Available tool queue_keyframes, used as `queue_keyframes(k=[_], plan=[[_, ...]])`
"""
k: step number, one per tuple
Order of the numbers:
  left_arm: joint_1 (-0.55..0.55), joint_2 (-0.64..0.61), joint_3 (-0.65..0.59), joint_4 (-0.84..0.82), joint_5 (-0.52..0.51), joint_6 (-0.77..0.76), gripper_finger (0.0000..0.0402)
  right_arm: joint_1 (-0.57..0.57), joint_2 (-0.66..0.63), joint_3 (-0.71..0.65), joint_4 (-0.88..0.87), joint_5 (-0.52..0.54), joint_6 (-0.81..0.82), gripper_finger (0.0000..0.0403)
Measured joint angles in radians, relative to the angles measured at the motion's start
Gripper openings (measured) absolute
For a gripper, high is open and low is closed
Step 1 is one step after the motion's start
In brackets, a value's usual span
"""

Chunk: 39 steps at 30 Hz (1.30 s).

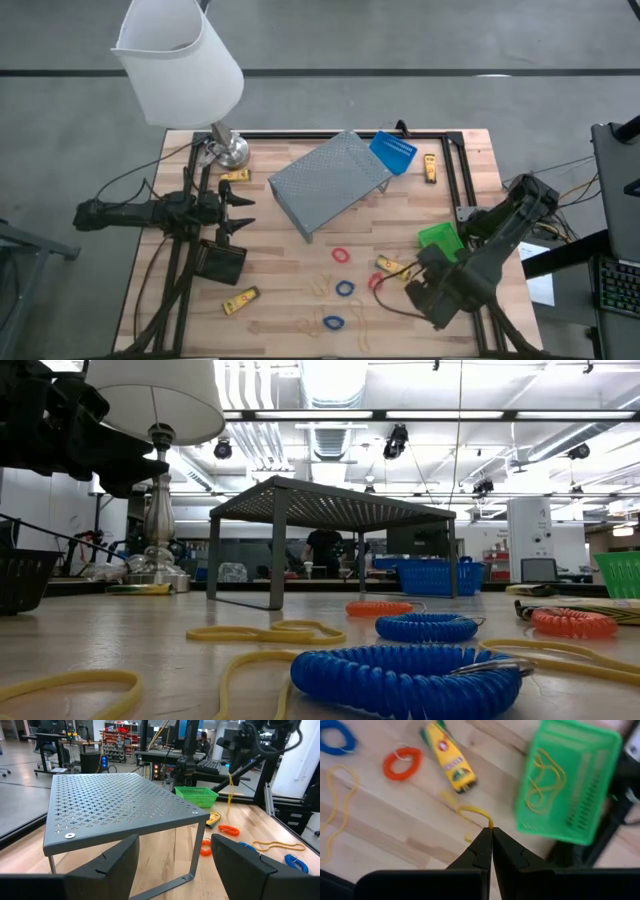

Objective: Pick & Place Office Desk Supplies
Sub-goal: Put the yellow rubber band into the green basket

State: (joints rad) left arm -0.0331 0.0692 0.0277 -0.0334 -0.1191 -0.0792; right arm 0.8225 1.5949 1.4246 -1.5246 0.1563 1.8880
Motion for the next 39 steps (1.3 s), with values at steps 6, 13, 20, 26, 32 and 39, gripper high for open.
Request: queue_keyframes(k=[6, 13, 20, 26, 32, 39], plan=[[0.0, 0.0, 0.0, 0.0, 0.0, 0.0, 0.0253, 0.004, -0.068, 0.007, -0.048, -0.031, 0.046, 0.0008], [0.0, 0.0, 0.0, 0.0, 0.0, 0.0, 0.0253, 0.003, -0.166, 0.007, -0.047, -0.003, 0.069, 0.0008], [0.0, 0.0, 0.0, 0.0, 0.0, 0.0, 0.0253, 0.004, -0.24, -0.017, -0.046, 0.001, 0.079, 0.0008], [0.0, 0.0, 0.0, 0.0, 0.0, 0.0, 0.0253, 0.004, -0.329, -0.079, -0.046, -0.001, 0.133, 0.0008], [0.0, 0.0, 0.0, 0.0, 0.0, 0.0, 0.0253, 0.005, -0.433, -0.142, -0.047, -0.061, 0.115, 0.0008], [0.0, 0.0, 0.0, 0.0, 0.0, 0.0, 0.0253, 0.005, -0.552, -0.175, -0.046, -0.055, 0.126, 0.0008]])
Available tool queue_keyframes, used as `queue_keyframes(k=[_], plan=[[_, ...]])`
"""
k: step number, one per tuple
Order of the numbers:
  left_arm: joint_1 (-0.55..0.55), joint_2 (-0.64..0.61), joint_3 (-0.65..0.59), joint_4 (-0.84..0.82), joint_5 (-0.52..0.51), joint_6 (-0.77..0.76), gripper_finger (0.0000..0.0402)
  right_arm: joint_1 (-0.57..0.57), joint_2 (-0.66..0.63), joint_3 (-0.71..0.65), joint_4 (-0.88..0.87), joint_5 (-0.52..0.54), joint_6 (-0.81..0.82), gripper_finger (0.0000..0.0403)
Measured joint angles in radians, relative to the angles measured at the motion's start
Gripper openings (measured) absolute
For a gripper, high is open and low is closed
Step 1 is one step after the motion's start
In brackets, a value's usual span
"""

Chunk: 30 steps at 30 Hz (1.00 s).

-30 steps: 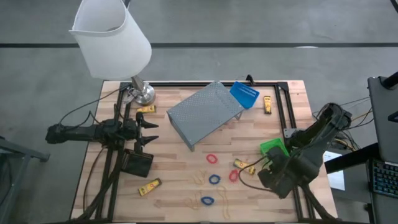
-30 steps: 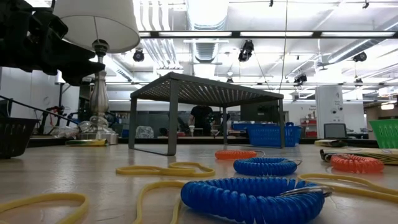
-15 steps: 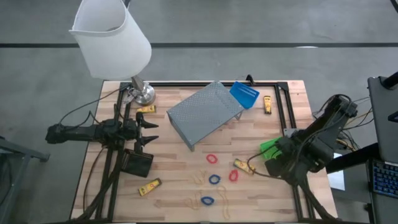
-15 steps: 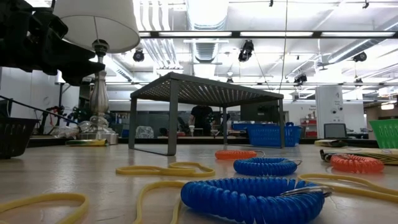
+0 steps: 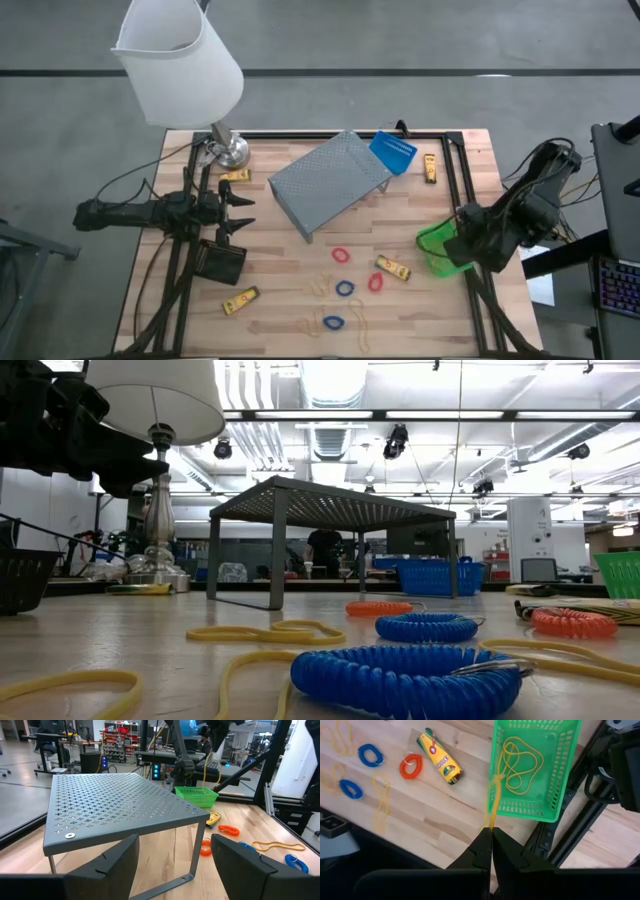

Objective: Pick & Place Office Desk Supplies
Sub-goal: Put the yellow rubber band into the green basket

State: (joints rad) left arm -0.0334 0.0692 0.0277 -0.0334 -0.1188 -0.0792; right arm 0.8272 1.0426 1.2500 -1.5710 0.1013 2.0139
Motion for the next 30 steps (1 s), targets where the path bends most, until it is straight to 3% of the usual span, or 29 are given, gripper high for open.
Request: queue_keyframes(k=[9, 23, 30], plan=[[0.0, 0.0, 0.0, 0.0, 0.0, 0.0, 0.0253, 0.0, -0.073, -0.029, 0.0, 0.006, 0.015, 0.0008], [0.0, 0.0, 0.0, 0.0, 0.0, 0.0, 0.0253, 0.0, -0.028, -0.219, 0.002, -0.002, 0.006, 0.0008], [0.0, 0.0, 0.0, 0.0, 0.0, 0.0, 0.0253, 0.0, 0.008, -0.317, 0.127, -0.005, 0.028, 0.0008]])
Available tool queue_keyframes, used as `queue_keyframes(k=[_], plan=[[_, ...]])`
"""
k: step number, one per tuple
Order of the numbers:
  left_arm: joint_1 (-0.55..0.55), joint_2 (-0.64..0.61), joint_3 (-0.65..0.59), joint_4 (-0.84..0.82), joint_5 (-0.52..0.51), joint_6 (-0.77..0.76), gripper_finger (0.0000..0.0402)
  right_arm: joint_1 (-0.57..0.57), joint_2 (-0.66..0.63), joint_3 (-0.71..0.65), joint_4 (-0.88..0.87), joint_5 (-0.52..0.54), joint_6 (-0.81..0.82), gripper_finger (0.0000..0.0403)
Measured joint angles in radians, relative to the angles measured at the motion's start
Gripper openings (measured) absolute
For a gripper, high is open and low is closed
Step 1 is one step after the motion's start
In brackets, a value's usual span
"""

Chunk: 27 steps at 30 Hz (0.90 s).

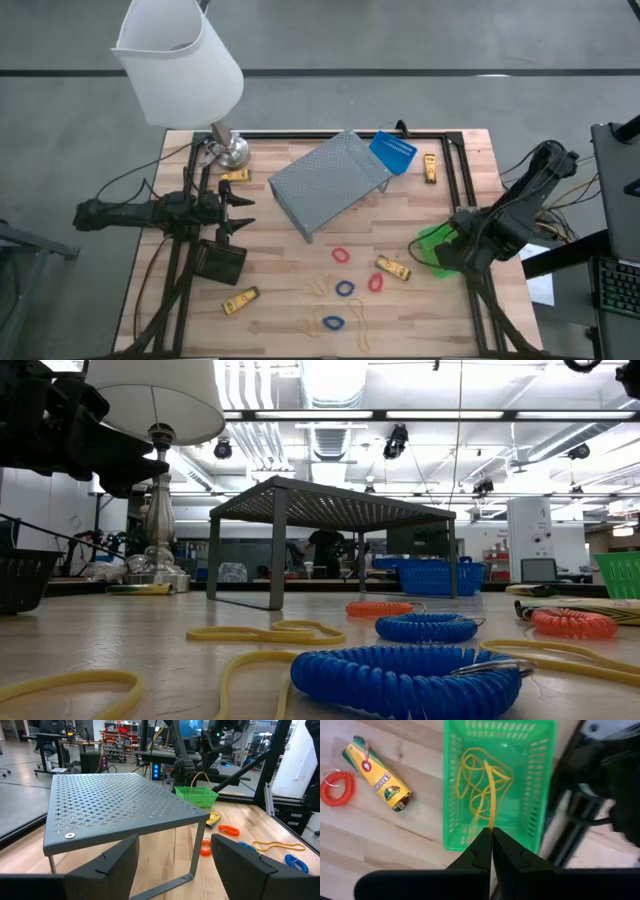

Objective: Pick & Place Office Desk Supplies
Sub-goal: Put the yellow rubber band into the green basket

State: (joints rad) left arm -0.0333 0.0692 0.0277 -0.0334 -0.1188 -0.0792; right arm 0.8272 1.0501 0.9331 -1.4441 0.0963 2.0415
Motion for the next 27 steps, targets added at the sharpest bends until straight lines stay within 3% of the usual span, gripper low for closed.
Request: queue_keyframes(k=[11, 27], plan=[[0.0, 0.0, 0.0, 0.0, 0.0, 0.0, 0.0253, 0.0, 0.124, -0.091, 0.176, 0.0, 0.038, 0.0008], [0.0, 0.0, 0.0, 0.0, 0.0, 0.0, 0.0253, 0.0, 0.326, -0.107, 0.215, 0.0, 0.072, 0.0009]])
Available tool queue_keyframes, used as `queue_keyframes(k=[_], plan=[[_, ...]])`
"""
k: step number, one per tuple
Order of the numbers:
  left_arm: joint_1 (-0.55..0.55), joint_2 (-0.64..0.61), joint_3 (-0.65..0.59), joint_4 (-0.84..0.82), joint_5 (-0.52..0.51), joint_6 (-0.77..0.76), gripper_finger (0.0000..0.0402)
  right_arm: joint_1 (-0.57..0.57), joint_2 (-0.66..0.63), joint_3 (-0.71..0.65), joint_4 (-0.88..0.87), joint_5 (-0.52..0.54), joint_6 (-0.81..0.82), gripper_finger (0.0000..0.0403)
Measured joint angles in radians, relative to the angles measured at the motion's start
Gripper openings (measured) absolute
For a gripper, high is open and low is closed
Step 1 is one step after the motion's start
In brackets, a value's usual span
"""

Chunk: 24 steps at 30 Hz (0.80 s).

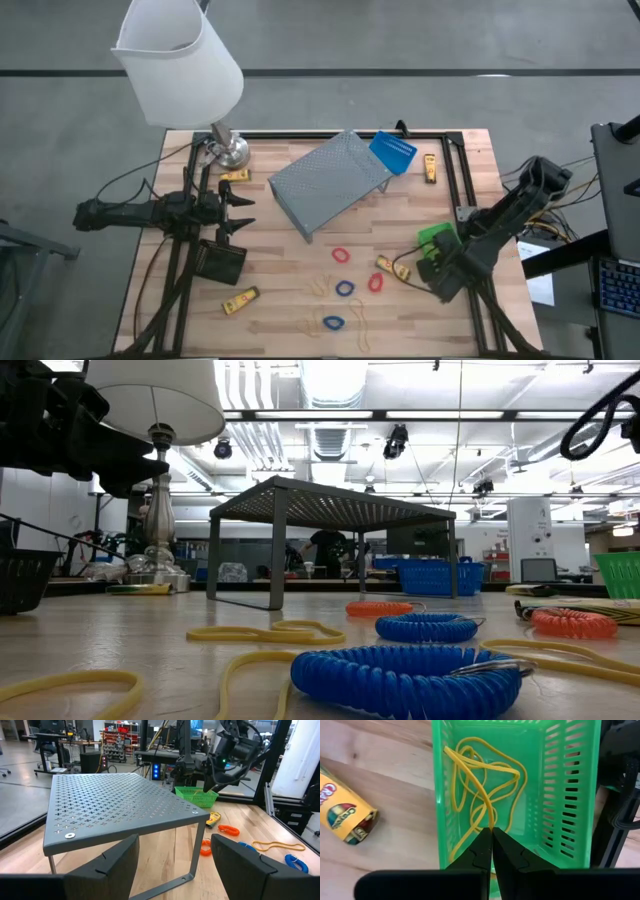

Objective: Pick & Place Office Desk Supplies
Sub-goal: Put the yellow rubber band into the green basket

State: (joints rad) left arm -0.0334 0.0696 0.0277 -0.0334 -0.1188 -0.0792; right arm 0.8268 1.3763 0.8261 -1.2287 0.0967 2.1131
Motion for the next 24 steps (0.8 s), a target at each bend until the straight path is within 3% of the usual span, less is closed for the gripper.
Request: queue_keyframes(k=[9, 24], plan=[[0.0, 0.0, 0.0, 0.0, 0.0, 0.0, 0.0253, 0.0, 0.048, 0.0, 0.008, -0.01, -0.004, 0.0017], [0.0, 0.0, 0.0, 0.0, 0.0, 0.0, 0.0253, 0.0, 0.037, 0.0, 0.025, -0.01, -0.04, 0.0116]])
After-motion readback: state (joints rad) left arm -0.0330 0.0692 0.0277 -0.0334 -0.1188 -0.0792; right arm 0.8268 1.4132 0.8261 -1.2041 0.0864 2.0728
